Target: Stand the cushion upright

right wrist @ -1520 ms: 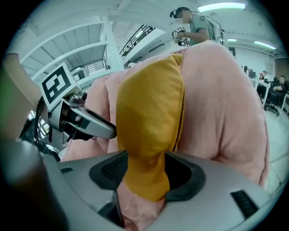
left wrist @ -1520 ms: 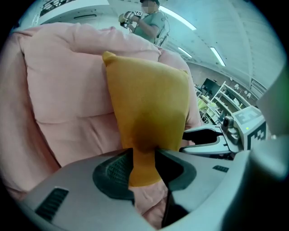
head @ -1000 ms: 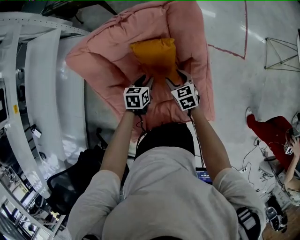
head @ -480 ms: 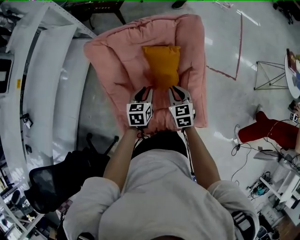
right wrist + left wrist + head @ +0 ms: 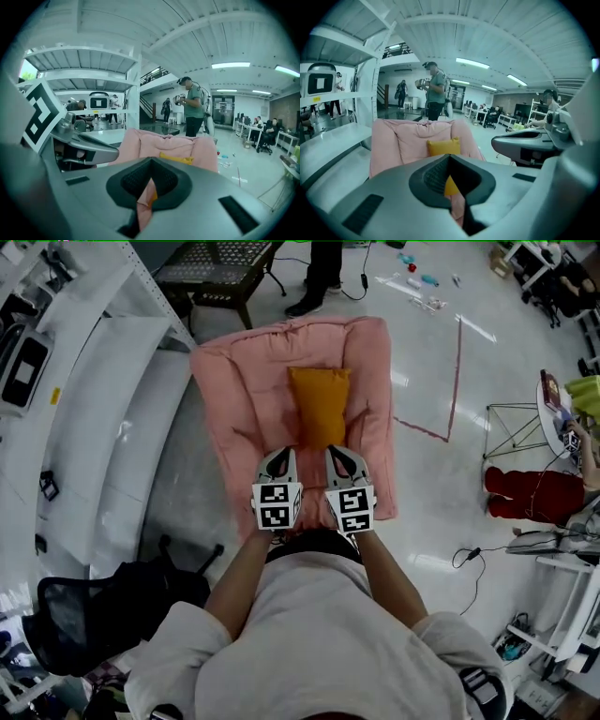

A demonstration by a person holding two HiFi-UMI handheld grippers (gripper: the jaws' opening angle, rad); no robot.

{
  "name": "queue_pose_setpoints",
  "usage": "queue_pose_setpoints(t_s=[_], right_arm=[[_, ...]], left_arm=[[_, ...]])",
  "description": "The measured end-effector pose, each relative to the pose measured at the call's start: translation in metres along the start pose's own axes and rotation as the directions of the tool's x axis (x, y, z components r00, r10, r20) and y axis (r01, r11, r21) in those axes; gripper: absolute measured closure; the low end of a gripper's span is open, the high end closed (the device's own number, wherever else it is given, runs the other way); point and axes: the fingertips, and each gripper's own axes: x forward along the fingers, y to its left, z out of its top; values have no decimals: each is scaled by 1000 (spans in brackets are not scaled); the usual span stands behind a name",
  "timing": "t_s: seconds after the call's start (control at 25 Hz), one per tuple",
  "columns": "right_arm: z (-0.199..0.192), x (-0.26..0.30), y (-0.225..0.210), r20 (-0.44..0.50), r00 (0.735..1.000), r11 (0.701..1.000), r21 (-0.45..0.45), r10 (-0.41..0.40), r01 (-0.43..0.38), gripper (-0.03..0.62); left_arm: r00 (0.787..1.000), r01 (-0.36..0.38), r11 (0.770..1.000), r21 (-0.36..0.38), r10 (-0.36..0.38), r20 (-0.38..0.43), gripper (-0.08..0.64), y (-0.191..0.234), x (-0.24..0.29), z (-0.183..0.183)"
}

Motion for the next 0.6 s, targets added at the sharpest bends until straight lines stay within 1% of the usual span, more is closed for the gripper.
queue_pose_setpoints(t_s=[0.08, 0.28, 0.36, 0.48, 0.6], right_arm=[[12, -15, 8, 29, 1000, 1000, -11, -5, 5, 584], [31, -48, 24, 74, 997, 999, -48, -19, 22, 584], [31, -62, 31, 73, 997, 998, -52, -21, 25, 584], [30, -87, 43, 84, 996, 999, -39, -29, 32, 584], [29, -115, 52, 95, 994, 998, -36, -49, 53, 584]], left_arm=[[999, 8, 1000, -9, -8, 34, 546, -5, -19, 7], [996, 26, 1000, -16, -24, 84, 546, -18, -57, 13], [995, 35, 998, -44, -30, 100, 546, -22, -71, 10], [994, 43, 995, -90, -34, 102, 546, -29, -90, -2], [993, 54, 994, -93, -44, 106, 546, -39, -105, -11]])
